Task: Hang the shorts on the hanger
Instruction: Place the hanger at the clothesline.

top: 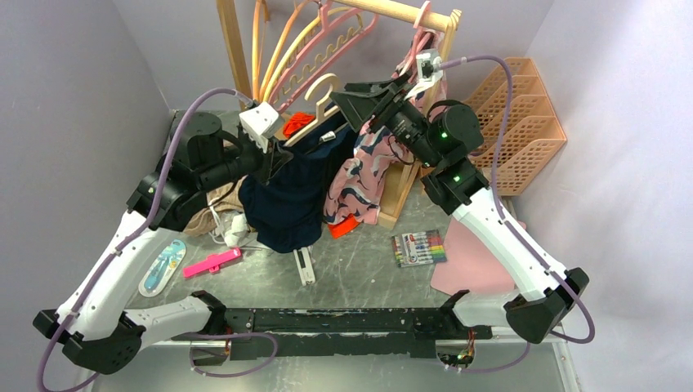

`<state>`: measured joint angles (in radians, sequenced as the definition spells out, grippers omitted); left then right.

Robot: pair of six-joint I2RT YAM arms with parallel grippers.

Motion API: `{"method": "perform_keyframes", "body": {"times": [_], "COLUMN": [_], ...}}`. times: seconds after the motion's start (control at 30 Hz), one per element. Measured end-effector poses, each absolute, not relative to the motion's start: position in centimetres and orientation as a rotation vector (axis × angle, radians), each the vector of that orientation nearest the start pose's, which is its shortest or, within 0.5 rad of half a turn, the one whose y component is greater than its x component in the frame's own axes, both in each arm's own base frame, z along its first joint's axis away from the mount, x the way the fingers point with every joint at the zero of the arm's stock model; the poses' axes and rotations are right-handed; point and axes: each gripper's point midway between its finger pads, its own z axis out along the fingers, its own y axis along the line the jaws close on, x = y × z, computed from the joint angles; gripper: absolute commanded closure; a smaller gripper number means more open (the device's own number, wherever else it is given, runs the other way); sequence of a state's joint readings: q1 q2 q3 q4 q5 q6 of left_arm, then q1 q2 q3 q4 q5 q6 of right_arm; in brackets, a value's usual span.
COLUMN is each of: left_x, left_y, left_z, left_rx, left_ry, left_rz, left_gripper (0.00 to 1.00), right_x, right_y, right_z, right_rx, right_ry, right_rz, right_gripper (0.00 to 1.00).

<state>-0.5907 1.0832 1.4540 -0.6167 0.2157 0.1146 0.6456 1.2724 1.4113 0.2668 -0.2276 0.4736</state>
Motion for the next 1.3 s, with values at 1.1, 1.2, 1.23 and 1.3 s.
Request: {"method": "perform_keyframes", "body": {"times": [1.1,1.2,1.23,1.3], "left_x": [39.0,40.0,40.4,40.8], "left_y": [-26.4,-27.1,-27.4,-27.7], "left_z": [38.4,38.9,39.0,39.1], "left_rx": [0.602,0.592,0.587,0.581], "left_ry": [1.807,1.795,1.785,1.774], "left_rz": [-0.398,-0.406,-0.409,-0.413], "left_gripper": [0.93,0.93,0.93,0.93], "right_x": [21.8,21.5,21.4,21.0], "right_y": [17.5,17.0,16.7,16.1], "right_z": [45.9,42.4,41.7,40.7], "right_rx": [-0.264,-0.261,-0.254,-0.243], "right_ry": [1.362,1.417,1.424,1.431], "right_rz": [0.747,0.726,0.718,0.708], "right_gripper": [0.03,0.03,0.03,0.03]}}
